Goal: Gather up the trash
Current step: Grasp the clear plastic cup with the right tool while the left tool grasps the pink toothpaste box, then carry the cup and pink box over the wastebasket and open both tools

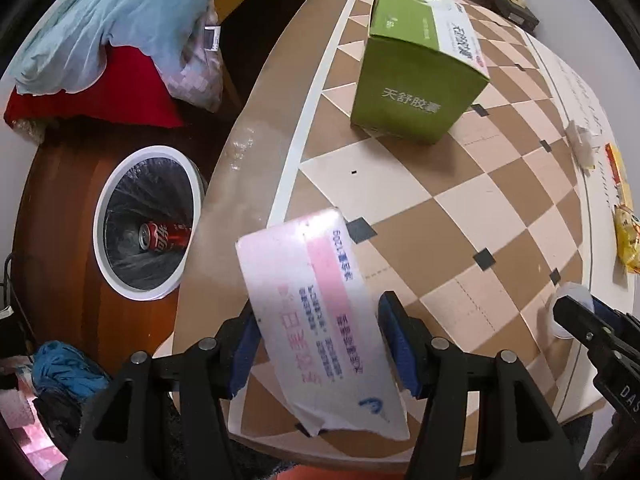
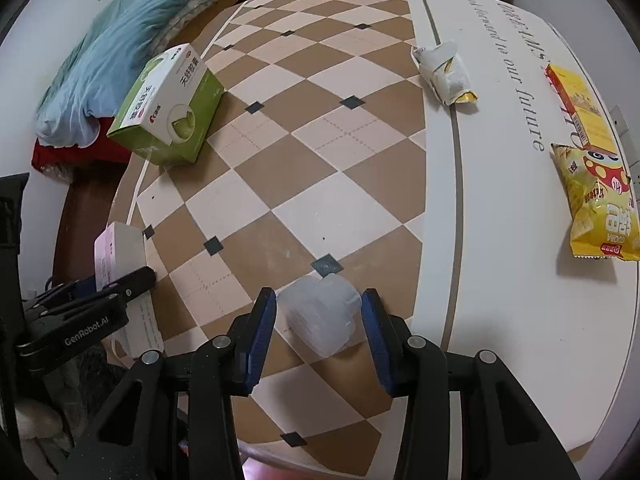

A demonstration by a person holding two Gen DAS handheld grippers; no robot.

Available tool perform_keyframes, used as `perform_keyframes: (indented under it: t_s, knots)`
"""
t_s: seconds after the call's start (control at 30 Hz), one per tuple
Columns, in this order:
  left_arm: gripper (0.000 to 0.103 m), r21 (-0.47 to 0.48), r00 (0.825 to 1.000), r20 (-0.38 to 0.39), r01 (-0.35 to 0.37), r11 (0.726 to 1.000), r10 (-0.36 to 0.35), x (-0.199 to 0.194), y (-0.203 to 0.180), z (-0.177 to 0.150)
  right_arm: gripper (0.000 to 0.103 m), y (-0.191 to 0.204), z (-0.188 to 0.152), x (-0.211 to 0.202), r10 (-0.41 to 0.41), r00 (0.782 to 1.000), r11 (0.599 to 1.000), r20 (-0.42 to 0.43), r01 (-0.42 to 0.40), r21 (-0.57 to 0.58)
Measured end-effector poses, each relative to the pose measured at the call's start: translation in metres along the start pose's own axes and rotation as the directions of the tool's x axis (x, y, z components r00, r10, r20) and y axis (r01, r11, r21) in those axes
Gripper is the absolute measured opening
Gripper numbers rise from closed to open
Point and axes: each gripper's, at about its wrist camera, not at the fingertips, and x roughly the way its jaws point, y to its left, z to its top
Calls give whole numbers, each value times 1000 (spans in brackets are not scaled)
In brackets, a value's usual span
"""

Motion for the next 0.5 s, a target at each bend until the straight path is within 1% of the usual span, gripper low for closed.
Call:
perform_keyframes:
  t_s: [0.1, 0.2, 0.3, 0.4, 0.5]
  knots:
    - [54, -12, 1000, 13, -1, 1000, 1, 2, 3, 3, 46, 5, 0, 7, -1, 1000, 1000, -16, 1, 5]
    - [50, -11, 999, 34, -4, 1000, 4, 1, 4, 2, 46, 7, -4, 9, -23, 1000, 1000, -1, 23, -9]
    - [49, -13, 999, 38, -3, 1000, 3, -1, 4, 2, 46, 10, -5, 8, -23, 1000, 1000, 12, 23, -7]
    - [49, -2, 998, 68, -5, 1000, 6, -11, 3, 0, 46, 13, -6, 3, -18, 1000, 1000, 19, 18, -11]
    - [49, 5, 993, 121, -5, 1000, 4, -34, 6, 2, 46, 22, -4, -10, -8, 999, 1000, 43, 9, -30]
